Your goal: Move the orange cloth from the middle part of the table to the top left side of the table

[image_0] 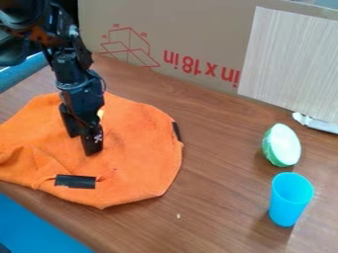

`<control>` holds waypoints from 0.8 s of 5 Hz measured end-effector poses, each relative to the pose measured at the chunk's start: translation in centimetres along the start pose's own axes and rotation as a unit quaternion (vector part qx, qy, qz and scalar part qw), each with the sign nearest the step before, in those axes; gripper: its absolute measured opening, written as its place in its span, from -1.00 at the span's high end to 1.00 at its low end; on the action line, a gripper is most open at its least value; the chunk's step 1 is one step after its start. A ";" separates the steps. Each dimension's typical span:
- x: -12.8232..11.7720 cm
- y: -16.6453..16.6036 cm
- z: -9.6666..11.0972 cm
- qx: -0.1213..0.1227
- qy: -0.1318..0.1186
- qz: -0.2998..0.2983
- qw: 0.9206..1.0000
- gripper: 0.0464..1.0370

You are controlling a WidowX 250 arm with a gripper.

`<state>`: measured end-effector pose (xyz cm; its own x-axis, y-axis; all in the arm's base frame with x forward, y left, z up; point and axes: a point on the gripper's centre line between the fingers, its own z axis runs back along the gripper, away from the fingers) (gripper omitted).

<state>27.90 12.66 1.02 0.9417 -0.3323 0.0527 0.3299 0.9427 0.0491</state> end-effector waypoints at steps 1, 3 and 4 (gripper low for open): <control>0.2 0.5 -0.1 0.000 0.001 0.007 1.000 -0.93; 1.1 2.1 0.0 -0.007 -0.001 0.022 1.000 -0.93; 2.0 3.3 0.0 -0.010 -0.001 0.011 1.000 -0.93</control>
<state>30.84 15.12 1.30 0.9487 -0.3112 0.0553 0.3101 0.9503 0.0272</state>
